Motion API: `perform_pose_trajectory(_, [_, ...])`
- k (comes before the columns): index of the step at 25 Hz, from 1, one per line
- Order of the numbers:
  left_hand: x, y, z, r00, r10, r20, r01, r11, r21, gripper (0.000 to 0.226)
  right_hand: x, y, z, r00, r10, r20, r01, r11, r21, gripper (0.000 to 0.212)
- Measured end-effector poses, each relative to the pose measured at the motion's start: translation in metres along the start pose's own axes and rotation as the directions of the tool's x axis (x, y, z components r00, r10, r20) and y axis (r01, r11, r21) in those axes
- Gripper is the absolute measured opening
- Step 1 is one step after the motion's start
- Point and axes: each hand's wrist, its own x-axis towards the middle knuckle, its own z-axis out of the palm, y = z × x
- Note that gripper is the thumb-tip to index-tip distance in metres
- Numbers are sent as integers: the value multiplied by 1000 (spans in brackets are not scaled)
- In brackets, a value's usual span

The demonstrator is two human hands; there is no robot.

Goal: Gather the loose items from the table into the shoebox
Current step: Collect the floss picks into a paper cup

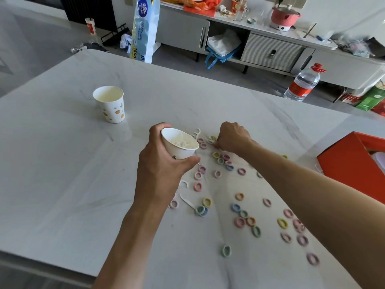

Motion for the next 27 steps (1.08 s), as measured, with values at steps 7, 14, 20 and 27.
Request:
perform_pose_trajectory(7, [-1,1,-1,1000,-3,7,3,1000,-7,74,-12,26,2,987,-140,83,137,990,39,7])
perform_pose_trajectory(14, [-1,2,0,1000,-3,7,3,1000,-13,74,-33,62,1,977,-181,113,169,980,108,30])
perform_pose_trajectory(20, [0,4,4,1000,-1,9,1,1000,-14,74,-21,42,-2,969,-242,38,237,965,116,28])
perform_pose_trajectory(27, [1,2,3,1000,-14,9,14,1000,-9,74,-11,20,9,970,-244,-22,243,969,-44,11])
